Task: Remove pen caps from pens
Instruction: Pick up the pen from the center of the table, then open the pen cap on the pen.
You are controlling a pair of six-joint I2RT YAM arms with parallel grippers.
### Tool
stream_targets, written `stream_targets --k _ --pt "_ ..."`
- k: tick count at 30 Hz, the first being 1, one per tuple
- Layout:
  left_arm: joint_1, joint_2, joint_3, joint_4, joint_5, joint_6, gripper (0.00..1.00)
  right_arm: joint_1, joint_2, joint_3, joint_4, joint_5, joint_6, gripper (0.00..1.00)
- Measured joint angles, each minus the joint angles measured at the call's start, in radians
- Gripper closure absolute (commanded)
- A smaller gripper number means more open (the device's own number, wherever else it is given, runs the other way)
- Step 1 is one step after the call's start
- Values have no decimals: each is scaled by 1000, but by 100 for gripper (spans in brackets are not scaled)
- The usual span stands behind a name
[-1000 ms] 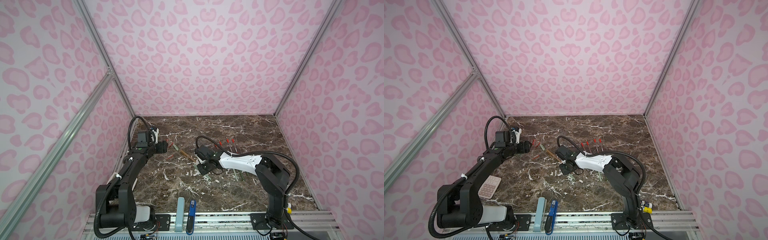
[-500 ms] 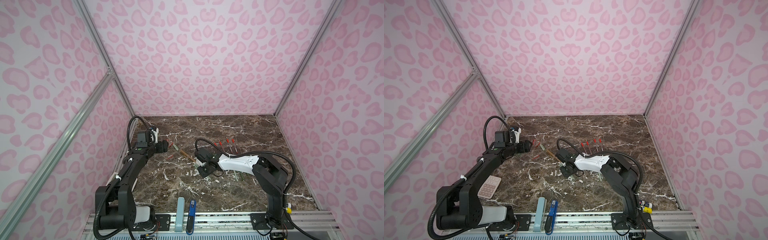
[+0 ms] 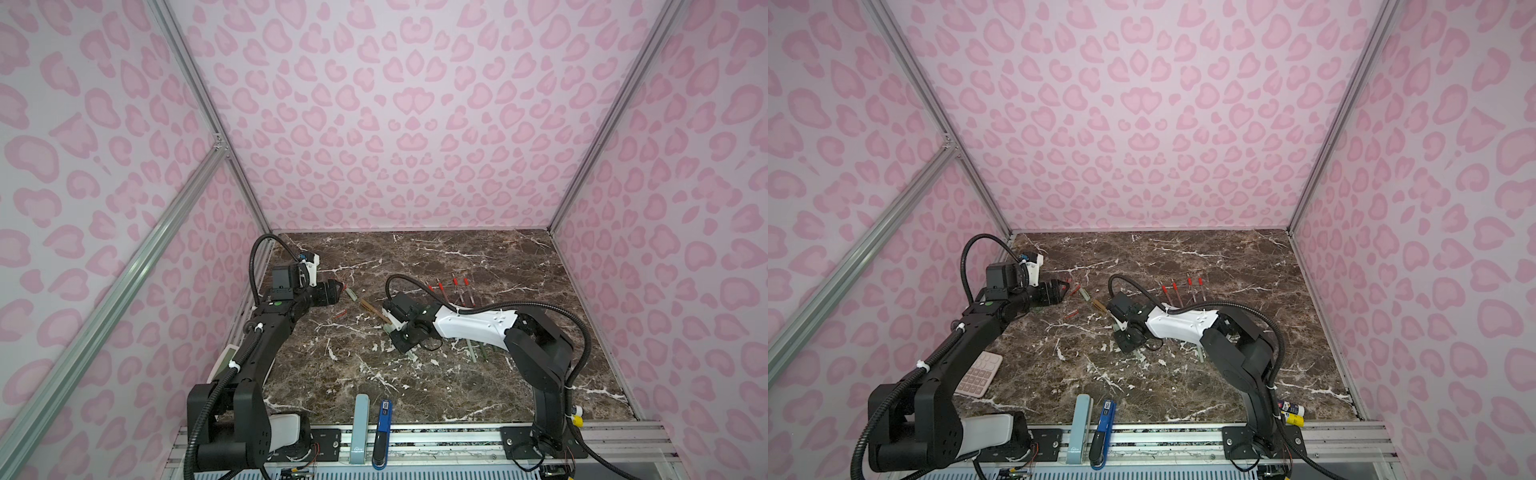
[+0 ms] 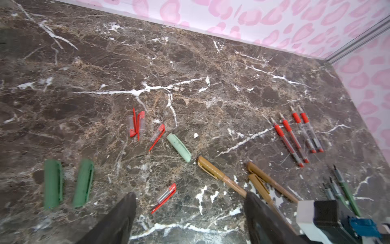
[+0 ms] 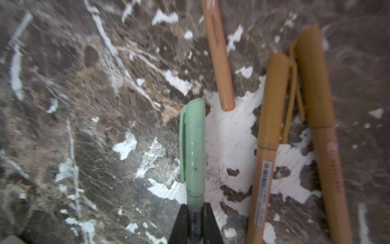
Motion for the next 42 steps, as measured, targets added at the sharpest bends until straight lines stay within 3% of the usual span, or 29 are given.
stream_targets --k 8,14,25,27,31,32,38,42 --pt "0 8 -64 157 196 -216 15 -23 -77 39 112 -83 100 95" --pt "-18 21 -114 265 299 -391 28 -24 -93 60 221 -135 170 95" --pt "-118 38 -119 300 365 -428 42 -10 -89 74 294 -176 220 95" --pt "-142 46 -109 278 366 -420 49 -9 -85 85 291 -177 220 95" --pt "-163 61 -95 270 373 -403 80 -10 -87 79 300 -179 220 96" --pt "-164 66 -88 256 370 -397 83 -11 -84 81 296 -180 220 96" --pt "-167 68 -60 225 372 -385 96 -16 -81 82 306 -181 219 94" --pt "-166 68 -56 205 358 -383 96 -17 -62 97 303 -191 220 79"
